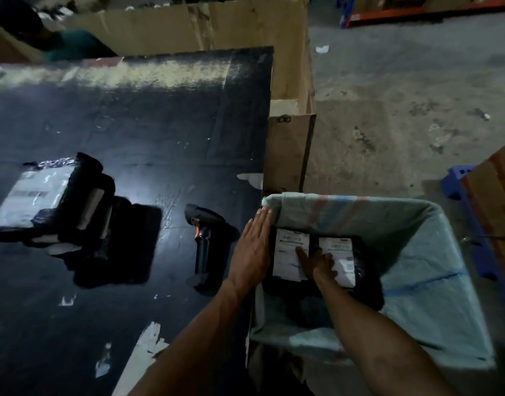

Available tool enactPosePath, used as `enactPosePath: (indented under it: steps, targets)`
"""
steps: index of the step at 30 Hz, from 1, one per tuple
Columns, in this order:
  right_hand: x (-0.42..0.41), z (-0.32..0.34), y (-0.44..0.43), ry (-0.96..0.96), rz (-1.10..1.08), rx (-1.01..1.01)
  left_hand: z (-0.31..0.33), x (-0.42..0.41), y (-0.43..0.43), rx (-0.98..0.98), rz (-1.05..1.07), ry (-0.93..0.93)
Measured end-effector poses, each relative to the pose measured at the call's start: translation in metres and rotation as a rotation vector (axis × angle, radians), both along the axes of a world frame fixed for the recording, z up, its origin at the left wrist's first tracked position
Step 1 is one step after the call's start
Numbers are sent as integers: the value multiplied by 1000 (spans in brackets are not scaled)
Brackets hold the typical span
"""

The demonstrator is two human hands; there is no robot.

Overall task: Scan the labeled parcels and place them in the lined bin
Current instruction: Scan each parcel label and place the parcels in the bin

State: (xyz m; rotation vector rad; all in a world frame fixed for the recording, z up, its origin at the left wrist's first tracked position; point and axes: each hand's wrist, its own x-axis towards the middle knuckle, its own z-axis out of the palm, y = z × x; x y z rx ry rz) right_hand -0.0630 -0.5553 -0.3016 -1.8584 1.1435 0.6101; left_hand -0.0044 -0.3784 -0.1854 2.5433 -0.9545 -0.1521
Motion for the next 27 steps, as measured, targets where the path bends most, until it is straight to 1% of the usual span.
enactPosePath:
  steps: [5,9,14,16,18,20,22,24,27]
  targets:
    - [8,7,-16,0,145,-78,0,0,1,8,2,7]
    - [9,31,-30,-24,258,-140,9,3,1,47,-28,72]
    - [21,90,-40,-192,423,-154,30,12,1,89,-113,205]
    - [29,121,-41,-225,448,-209,40,26,4,91,-164,249]
    - [35,158,-38,-292,466,-293,60,41,8,93,-171,283]
    - [35,204,-29,-341,468,-404,93,54,16,48,-178,245]
    - [40,237,-19,-391,457,-487,127,68,26,6,-180,148]
    - [45,263,-3,-449,445,-540,160,80,45,38,-195,48]
    - [60,288,30,-525,446,-565,191,102,87,116,-196,-37]
